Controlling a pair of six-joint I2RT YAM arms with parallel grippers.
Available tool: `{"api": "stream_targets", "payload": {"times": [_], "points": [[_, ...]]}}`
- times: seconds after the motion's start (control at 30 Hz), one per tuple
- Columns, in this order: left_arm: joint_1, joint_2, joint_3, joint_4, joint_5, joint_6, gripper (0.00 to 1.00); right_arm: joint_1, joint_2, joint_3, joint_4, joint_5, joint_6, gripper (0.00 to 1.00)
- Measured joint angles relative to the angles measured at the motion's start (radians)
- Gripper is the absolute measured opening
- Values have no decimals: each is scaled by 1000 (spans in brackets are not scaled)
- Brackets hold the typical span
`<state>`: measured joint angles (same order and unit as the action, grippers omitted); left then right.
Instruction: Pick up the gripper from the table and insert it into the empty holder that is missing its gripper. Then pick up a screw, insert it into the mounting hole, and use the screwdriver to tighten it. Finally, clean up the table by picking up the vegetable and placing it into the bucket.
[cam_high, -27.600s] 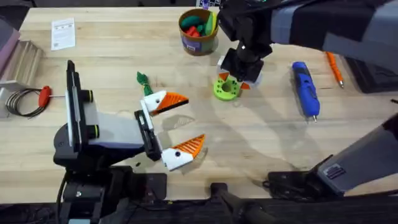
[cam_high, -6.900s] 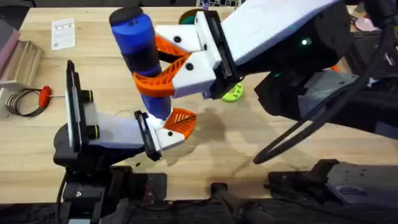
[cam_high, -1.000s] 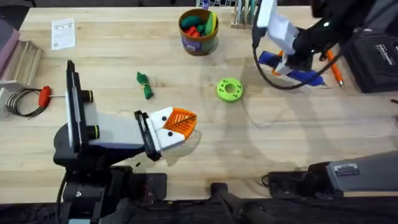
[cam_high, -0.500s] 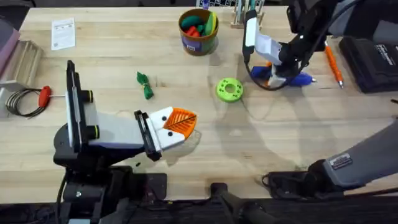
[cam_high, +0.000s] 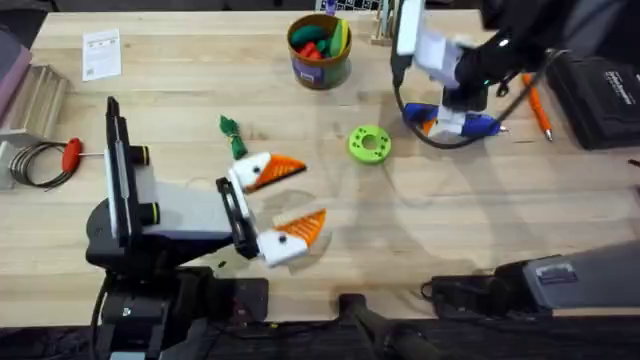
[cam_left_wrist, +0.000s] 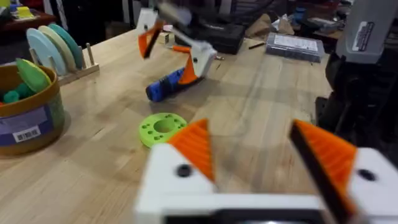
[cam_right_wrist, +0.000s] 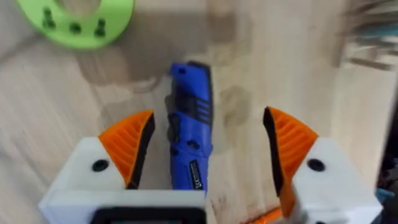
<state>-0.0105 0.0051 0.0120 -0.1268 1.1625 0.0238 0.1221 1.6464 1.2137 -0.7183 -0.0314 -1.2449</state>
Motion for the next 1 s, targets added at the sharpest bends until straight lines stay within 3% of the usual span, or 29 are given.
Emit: {"api": "stream_targets", "payload": {"times": [0.03, 0.07, 0.1, 0.33, 0.63, 0.8, 1.0], "points": [[0, 0, 0, 0, 0, 0, 870, 6, -34, 0, 8, -15, 22, 991], [0, 0, 0, 0, 1, -3, 963, 10, -73, 0, 22, -37, 52, 991], [0, 0, 0, 0, 0, -3, 985, 12, -106, 0, 39, -60, 85, 991], [0, 0, 0, 4, -7, -2, 992, 13, -279, 0, 161, -187, 453, 991], [0, 0, 5, 10, -143, -94, 989, 13, -442, 0, 18, -225, 855, 991], [0, 26, 115, -214, -303, -78, 989, 13, -516, 0, -81, -229, 936, 992], [0, 238, 357, -454, -493, 16, 989, 12, -612, -79, -73, -232, 999, 992]]}}
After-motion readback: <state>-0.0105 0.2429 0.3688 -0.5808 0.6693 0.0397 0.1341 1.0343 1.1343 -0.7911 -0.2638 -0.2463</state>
